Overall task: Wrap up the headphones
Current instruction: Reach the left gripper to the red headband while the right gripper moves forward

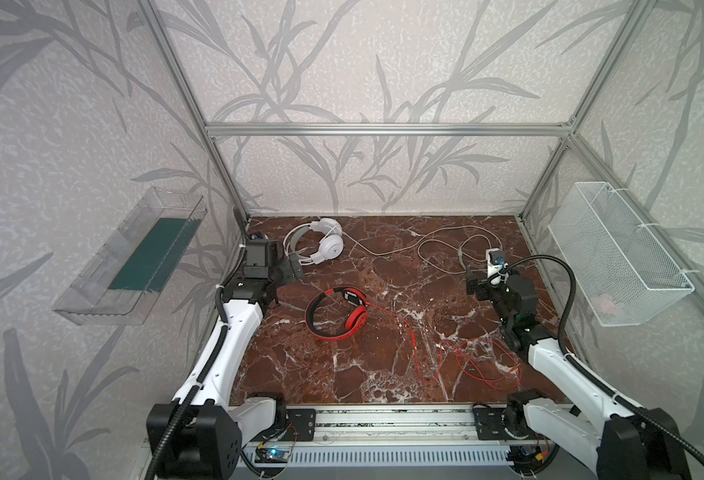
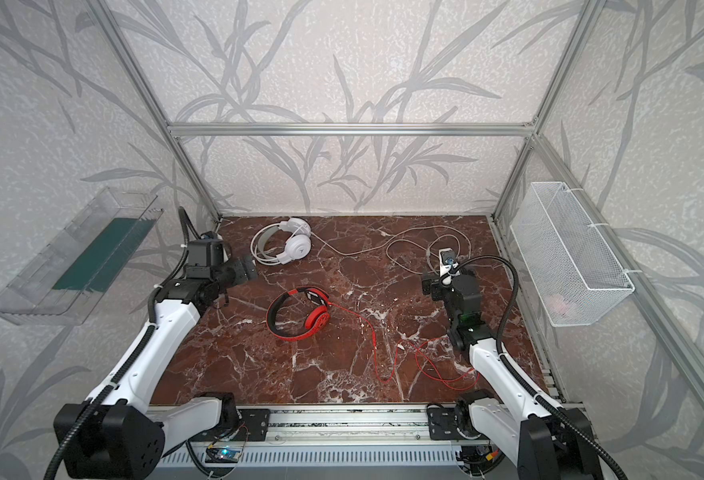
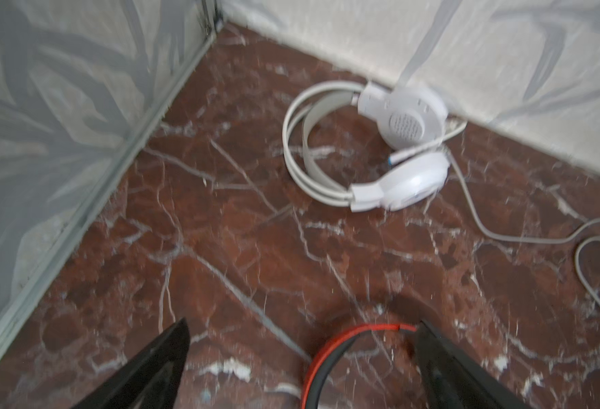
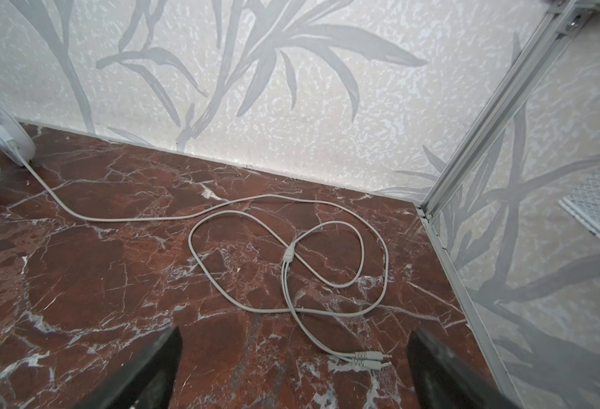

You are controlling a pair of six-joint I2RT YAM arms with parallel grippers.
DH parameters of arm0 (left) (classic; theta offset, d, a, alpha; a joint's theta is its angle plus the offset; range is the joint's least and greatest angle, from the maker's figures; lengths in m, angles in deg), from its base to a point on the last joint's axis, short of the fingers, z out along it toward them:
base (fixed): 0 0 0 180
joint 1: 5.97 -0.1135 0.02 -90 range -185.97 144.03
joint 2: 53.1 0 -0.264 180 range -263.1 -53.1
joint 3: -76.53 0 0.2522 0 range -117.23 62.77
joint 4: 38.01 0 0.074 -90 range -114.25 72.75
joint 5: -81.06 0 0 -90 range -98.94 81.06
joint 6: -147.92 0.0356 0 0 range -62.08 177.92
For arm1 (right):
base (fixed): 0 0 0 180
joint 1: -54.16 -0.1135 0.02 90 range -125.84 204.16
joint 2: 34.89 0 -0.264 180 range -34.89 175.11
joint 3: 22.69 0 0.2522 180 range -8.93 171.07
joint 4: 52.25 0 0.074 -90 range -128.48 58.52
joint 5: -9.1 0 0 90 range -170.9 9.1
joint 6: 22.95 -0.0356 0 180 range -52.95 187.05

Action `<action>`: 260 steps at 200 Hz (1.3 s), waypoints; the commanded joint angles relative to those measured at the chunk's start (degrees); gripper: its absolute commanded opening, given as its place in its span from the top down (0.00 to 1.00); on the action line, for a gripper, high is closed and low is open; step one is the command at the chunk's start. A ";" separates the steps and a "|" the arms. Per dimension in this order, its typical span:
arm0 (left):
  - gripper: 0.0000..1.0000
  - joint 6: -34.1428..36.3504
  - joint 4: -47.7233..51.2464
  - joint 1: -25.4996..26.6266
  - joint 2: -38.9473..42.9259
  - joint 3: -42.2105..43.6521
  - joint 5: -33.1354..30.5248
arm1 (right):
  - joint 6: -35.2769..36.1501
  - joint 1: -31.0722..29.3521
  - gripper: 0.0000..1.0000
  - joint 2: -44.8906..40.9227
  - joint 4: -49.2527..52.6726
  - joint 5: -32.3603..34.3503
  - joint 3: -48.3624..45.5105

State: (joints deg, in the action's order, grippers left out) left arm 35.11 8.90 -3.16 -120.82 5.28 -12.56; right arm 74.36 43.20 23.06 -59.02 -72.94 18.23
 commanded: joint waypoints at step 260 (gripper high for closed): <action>0.38 -9.95 10.02 11.02 -30.23 3.53 10.47 | 3.30 -4.94 0.01 3.19 16.93 -7.78 9.01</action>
State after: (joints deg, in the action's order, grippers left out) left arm 25.75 22.16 7.55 -149.08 8.18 -1.46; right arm 76.20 38.72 25.86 -43.04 -80.37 25.18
